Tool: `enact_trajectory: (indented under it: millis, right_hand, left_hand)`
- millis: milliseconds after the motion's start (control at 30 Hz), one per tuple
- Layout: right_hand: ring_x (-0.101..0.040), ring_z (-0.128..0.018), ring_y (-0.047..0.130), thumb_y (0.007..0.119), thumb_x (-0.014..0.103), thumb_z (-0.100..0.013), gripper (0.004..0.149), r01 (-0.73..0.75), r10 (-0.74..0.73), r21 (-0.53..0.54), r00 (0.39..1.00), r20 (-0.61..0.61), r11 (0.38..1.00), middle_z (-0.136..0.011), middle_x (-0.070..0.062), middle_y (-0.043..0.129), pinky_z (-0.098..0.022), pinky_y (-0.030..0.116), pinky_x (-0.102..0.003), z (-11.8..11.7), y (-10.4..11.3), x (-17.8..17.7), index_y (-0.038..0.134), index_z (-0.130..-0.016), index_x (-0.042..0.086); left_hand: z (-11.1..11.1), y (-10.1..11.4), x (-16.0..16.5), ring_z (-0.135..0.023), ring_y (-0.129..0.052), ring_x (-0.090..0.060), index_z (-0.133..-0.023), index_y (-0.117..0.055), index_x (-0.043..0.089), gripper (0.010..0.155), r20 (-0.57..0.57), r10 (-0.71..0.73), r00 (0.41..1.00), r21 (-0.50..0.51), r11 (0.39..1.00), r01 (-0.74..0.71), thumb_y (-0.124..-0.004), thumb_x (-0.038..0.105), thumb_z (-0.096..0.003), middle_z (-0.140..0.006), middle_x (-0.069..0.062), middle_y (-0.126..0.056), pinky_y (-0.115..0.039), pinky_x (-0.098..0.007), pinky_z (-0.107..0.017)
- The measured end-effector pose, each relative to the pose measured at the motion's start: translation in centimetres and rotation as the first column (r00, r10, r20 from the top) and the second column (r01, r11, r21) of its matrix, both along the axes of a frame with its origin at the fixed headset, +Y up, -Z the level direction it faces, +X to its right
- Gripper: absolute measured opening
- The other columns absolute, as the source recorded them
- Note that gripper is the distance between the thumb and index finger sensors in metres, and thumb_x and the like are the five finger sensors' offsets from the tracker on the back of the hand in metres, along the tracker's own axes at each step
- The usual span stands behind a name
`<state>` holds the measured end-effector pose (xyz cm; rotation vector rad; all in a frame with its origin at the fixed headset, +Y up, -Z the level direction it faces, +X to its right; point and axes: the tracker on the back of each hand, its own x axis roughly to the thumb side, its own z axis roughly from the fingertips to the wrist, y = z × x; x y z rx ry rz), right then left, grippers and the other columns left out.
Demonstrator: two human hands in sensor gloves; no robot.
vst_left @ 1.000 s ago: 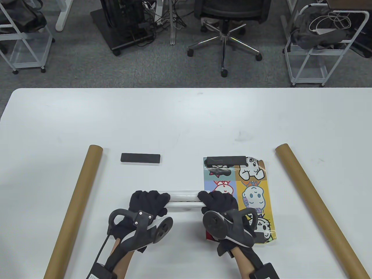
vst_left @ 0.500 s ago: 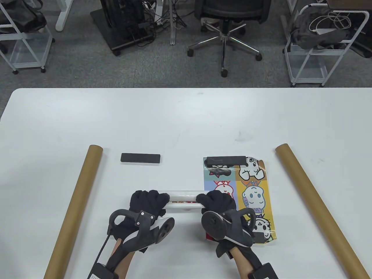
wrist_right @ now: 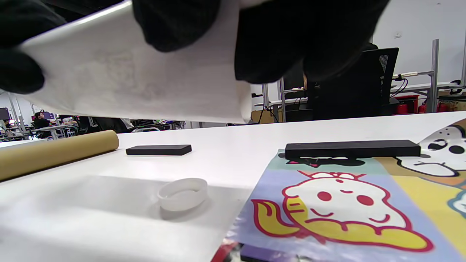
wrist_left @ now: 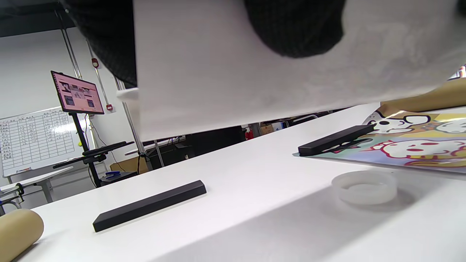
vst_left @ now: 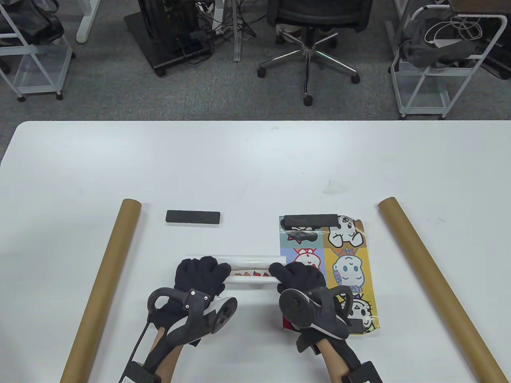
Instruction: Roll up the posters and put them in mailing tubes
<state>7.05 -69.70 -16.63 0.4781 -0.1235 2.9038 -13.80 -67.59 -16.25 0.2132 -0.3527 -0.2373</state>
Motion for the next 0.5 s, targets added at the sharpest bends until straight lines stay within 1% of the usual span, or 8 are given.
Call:
enact_trajectory:
  millis: [100,167,267,300,400,500]
  right_hand:
    - [-0.038,-0.068,0.085,0.065,0.021,-0.048,0.051,0.006,-0.006,0.005,1.0,0.012,1.0,-0.088,-0.014,0.077,-0.064,0.067,-0.067,0.07,0.01,-0.07,0.063,-0.099,0.018]
    - [-0.038,-0.068,0.084,0.065,0.021,-0.049,0.051,0.007,-0.007,0.007,1.0,0.013,1.0,-0.088,-0.014,0.077,-0.064,0.066,-0.067,0.09,0.03,-0.06,0.063,-0.099,0.018]
    - [-0.036,-0.067,0.086,0.066,0.022,-0.048,0.049,0.005,-0.005,0.0,1.0,0.004,1.0,-0.087,-0.012,0.079,-0.064,0.068,-0.065,-0.02,-0.05,-0.05,0.065,-0.097,0.02]
    - [-0.037,-0.069,0.085,0.067,0.023,-0.048,0.048,0.007,-0.007,0.002,1.0,0.006,1.0,-0.089,-0.013,0.078,-0.064,0.067,-0.065,-0.06,-0.04,-0.01,0.067,-0.096,0.021]
    - [-0.04,-0.073,0.079,0.069,0.025,-0.047,0.048,-0.019,0.019,0.009,0.999,0.033,1.0,-0.094,-0.018,0.07,-0.065,0.062,-0.069,0.03,0.05,-0.01,0.07,-0.095,0.023]
    - [-0.039,-0.071,0.081,0.071,0.026,-0.046,0.048,-0.015,0.014,0.006,1.0,0.023,1.0,-0.089,-0.014,0.072,-0.065,0.063,-0.068,0.11,0.07,-0.01,0.071,-0.095,0.023]
  left_hand:
    - [0.11,0.02,0.33,-0.078,-0.094,-0.017,-0.097,-0.068,0.035,0.05,0.008,-0.007,1.0,0.0,1.0,0.007,-0.068,0.039,-0.0469,-0.093,0.007,-0.082,-0.077,-0.05,-0.074]
    - [0.07,-0.02,0.38,-0.074,-0.094,-0.016,-0.097,-0.066,0.036,0.052,0.009,-0.005,1.0,0.0,1.0,0.005,-0.069,0.041,-0.0463,-0.09,0.009,-0.084,-0.078,-0.049,-0.074]
    - [0.0,0.01,0.18,-0.07,-0.095,-0.013,-0.102,-0.056,0.038,0.061,0.008,-0.005,1.0,0.019,1.0,0.005,-0.074,0.044,-0.0437,-0.087,0.012,-0.085,-0.079,-0.047,-0.073]
    - [0.01,0.04,0.16,-0.069,-0.096,-0.012,-0.102,-0.055,0.038,0.062,0.008,-0.01,1.0,0.026,1.0,0.01,-0.075,0.044,-0.0434,-0.086,0.013,-0.085,-0.08,-0.046,-0.073]
    - [0.04,0.14,0.2,-0.07,-0.097,-0.011,-0.096,-0.062,0.036,0.055,0.006,-0.022,1.0,0.033,0.999,0.022,-0.076,0.043,-0.0434,-0.086,0.014,-0.086,-0.081,-0.045,-0.073]
    - [-0.14,0.02,0.05,-0.075,-0.096,-0.013,-0.093,-0.067,0.035,0.051,-0.006,0.0,1.0,0.004,1.0,0.0,-0.076,0.043,-0.0439,-0.089,0.011,-0.085,-0.08,-0.047,-0.073]
